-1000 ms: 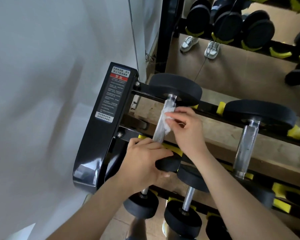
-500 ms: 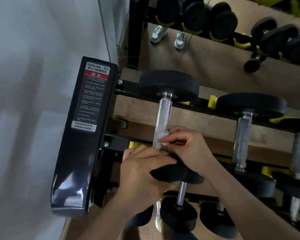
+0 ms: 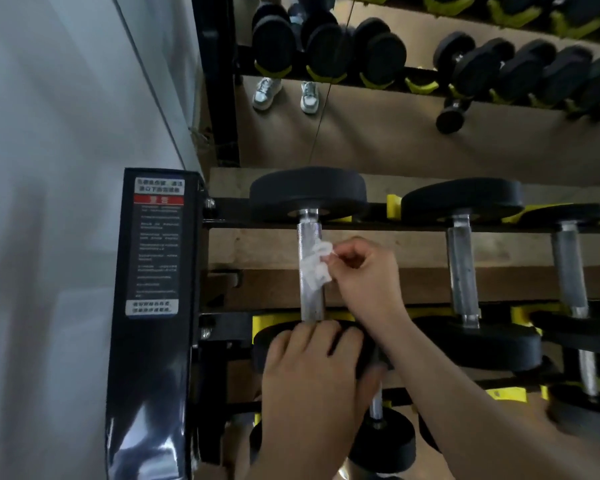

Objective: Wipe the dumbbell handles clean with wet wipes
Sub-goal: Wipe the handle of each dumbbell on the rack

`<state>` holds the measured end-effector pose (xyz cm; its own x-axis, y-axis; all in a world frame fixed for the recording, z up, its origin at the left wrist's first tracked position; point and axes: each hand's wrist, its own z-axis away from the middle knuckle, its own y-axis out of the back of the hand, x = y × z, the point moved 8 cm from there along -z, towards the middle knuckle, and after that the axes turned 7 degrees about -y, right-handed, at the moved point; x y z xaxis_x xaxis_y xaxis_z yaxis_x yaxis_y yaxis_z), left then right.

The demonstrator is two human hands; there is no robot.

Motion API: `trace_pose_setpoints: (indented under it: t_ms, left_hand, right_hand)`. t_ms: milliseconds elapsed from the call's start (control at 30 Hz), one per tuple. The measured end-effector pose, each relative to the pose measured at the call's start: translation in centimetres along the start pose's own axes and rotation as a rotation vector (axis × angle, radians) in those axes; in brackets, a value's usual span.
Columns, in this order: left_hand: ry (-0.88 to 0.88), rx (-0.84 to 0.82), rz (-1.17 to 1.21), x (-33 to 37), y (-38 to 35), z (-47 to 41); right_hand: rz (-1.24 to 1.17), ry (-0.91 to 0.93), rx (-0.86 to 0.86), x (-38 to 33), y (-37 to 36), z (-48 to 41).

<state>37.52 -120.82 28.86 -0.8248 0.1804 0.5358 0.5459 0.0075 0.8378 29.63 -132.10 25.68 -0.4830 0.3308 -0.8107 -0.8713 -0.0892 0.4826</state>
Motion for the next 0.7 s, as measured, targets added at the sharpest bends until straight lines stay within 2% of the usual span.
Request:
trace_pose_setpoints:
  t_ms: [67, 200, 267, 333, 367, 533, 600, 700]
  left_hand:
    - [-0.053, -0.106, -0.117, 0.9, -0.9, 0.1]
    - [-0.156, -0.085, -0.201, 1.2, -1.5, -1.2]
    - [-0.232, -0.042, -0.126, 0.8, -1.1, -1.2]
    - [-0.276, -0.014, -0.042, -0.3, -0.2, -0.8]
    - [-0.296, 0.007, -0.009, -1.0, 0.2, -0.5]
    - [-0.306, 0.147, 0.309, -4.3, 0.8, 1.3]
    - [-0.265, 0.125, 0.353, -5.2, 0.3, 1.3]
    - [-0.16, 0.069, 0.326, -5.7, 0.2, 0.8]
  right_hand:
    - [0.013, -0.074, -0.123, 0.7, -0.4, 1.1]
    - [-0.116, -0.05, -0.038, -0.7, 0.0, -1.1]
    - [-0.267, -0.149, -0.149, -0.3, -1.5, -1.7]
    - [-0.529, -0.323, -0.331, 0.5, -3.8, -0.8]
    - [-0.587, -0.341, -0.36, 0.4, -4.3, -0.5]
    - [-0.188, -0.137, -0.188, -1.0, -2.8, -1.0]
    - [-0.06, -0.09, -0.171, -1.2, -2.1, -1.4]
    - [0.128, 0.09, -0.096, -2.6, -1.1, -1.1]
